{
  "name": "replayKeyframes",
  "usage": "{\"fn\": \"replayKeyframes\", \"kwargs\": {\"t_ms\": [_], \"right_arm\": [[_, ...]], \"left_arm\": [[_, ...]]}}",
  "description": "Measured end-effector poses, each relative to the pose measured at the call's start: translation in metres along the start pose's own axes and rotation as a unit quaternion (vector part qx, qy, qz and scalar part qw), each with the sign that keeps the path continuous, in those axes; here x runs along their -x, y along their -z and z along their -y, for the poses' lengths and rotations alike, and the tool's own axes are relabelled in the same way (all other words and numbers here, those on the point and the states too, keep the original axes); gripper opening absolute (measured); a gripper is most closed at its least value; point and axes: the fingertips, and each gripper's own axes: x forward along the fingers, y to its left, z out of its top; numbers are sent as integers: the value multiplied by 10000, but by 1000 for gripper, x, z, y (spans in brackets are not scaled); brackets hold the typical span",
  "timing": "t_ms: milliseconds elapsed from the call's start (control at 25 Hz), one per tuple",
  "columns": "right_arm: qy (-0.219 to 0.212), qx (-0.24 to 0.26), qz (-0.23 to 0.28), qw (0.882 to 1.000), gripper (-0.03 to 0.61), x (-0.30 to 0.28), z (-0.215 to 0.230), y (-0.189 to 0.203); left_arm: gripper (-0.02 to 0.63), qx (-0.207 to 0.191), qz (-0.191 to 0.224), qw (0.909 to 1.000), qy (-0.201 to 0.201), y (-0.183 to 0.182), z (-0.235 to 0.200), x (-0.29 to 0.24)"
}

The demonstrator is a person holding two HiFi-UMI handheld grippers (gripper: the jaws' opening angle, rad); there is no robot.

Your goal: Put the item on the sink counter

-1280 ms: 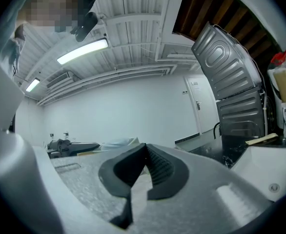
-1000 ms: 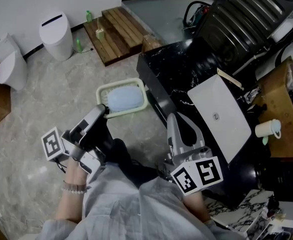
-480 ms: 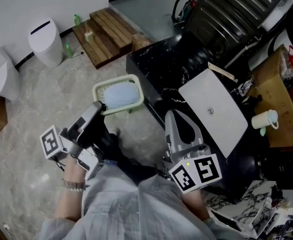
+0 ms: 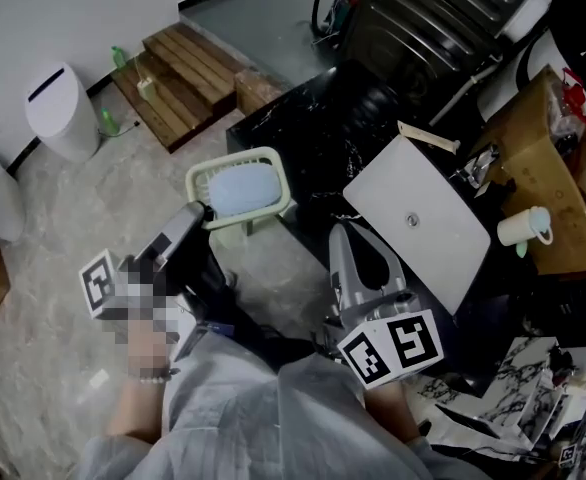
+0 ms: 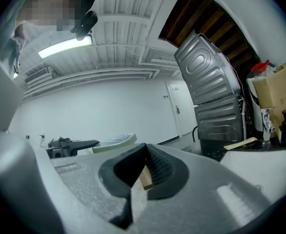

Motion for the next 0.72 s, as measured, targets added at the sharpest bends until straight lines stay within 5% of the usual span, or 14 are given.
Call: {"fn": "replayKeyframes", "kwargs": {"t_ms": [720], "right_arm": [[1276,-199,-9,9916,-3,-105,32,-9]], "left_arm": [[89,471,-1230,9909,-285,-98,-30,-107]]}}
